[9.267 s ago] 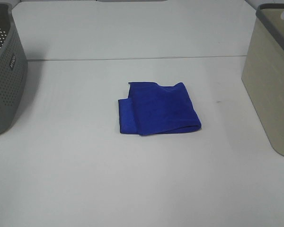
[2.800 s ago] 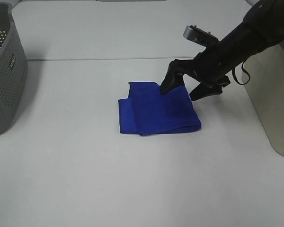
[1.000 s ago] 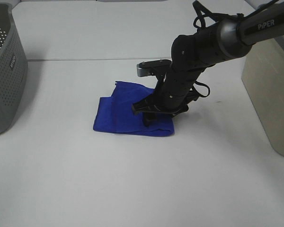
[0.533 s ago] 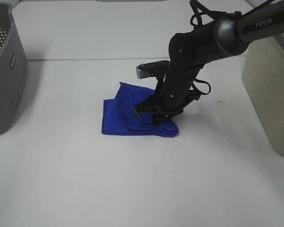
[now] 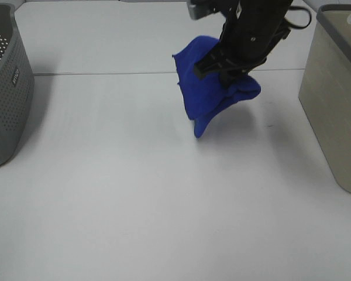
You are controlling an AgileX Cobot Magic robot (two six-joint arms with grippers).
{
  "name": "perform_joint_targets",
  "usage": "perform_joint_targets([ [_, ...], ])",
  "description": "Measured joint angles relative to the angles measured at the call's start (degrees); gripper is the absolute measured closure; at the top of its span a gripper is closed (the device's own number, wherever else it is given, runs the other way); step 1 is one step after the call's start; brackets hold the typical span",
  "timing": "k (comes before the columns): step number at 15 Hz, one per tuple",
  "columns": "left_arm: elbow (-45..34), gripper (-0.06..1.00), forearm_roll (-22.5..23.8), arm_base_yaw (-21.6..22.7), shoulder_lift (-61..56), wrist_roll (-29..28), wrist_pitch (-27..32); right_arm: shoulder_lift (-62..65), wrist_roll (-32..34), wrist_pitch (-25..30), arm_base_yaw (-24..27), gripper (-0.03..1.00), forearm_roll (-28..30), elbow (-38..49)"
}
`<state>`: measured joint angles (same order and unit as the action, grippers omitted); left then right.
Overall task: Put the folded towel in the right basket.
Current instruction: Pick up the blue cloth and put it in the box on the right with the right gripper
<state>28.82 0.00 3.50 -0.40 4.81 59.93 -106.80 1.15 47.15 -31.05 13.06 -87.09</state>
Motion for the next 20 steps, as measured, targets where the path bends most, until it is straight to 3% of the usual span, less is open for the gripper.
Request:
perform_joint_targets([
  [3,0.00,-0.05,0.00,0.00,0.00,0.00,0.00,6.76,0.00,0.74,5.16,0.72,-0.40,0.00],
  [10,0.00,-0.05,0.00,0.00,0.00,0.00,0.00,14.15,0.00,2.81,35.47,0.72,-10.20,1.32],
  [13,0.00,-0.05,0.00,0.00,0.00,0.00,0.00,14.15,0.29,-1.43,44.18,0.72,-14.50,8.14],
  [16,0.00,-0.05,0.00,0.00,0.00,0.00,0.00,13.35,0.97,-7.33,46.18,0.72,-17.65,15.87],
  [20,0.00,-0.05,0.00,0.00,0.00,0.00,0.00,11.46,0.52,-8.48,46.18,0.72,-18.68,18.16],
])
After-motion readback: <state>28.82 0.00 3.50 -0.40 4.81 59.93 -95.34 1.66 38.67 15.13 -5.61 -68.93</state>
